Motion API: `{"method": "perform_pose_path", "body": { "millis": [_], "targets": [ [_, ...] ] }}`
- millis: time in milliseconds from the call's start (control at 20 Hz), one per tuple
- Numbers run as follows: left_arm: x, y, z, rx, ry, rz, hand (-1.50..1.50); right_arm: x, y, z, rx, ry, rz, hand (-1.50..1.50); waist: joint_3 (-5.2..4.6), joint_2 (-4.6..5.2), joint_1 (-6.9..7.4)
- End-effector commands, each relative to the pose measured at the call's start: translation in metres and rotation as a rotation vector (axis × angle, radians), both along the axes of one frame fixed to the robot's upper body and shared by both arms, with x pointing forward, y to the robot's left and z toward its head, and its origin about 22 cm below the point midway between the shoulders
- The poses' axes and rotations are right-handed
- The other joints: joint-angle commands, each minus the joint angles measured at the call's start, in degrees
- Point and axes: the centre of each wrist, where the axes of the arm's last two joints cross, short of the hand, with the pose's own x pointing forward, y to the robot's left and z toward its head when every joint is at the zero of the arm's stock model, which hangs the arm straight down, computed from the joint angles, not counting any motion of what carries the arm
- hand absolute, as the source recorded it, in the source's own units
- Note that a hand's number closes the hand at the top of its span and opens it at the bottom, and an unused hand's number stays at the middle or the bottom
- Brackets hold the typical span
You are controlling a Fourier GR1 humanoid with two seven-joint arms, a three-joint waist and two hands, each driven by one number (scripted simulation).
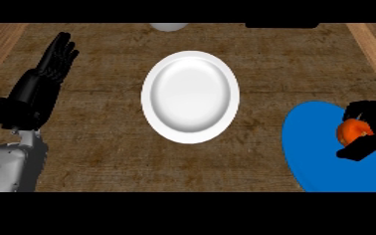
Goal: Pick the squash from the plate and place it in the plate
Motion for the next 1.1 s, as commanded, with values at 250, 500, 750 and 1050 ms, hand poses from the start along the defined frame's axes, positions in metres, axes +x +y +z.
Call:
{"method": "perform_pose_path", "body": {
  "millis": [250,500,750,1050],
  "targets": [
    [0.007,-0.021,0.006,0.003,-0.003,-0.009,0.00,0.019,-0.040,0.015,-0.063,-0.245,0.192,1.50,0.24,0.19,-0.07],
    [0.002,0.014,0.001,0.010,0.006,0.015,0.00,0.009,-0.012,0.053,0.105,-0.328,0.339,1.50,0.11,-0.22,-1.29],
    [-0.007,-0.013,-0.015,0.010,0.008,0.006,0.00,0.025,0.037,0.083,0.333,-0.480,0.504,1.50,0.14,-0.24,-0.79],
    [0.005,0.008,-0.014,0.001,0.012,0.025,0.00,-0.001,0.102,0.132,0.485,-0.505,0.599,1.50,0.04,-0.20,-1.30]
  ]
}}
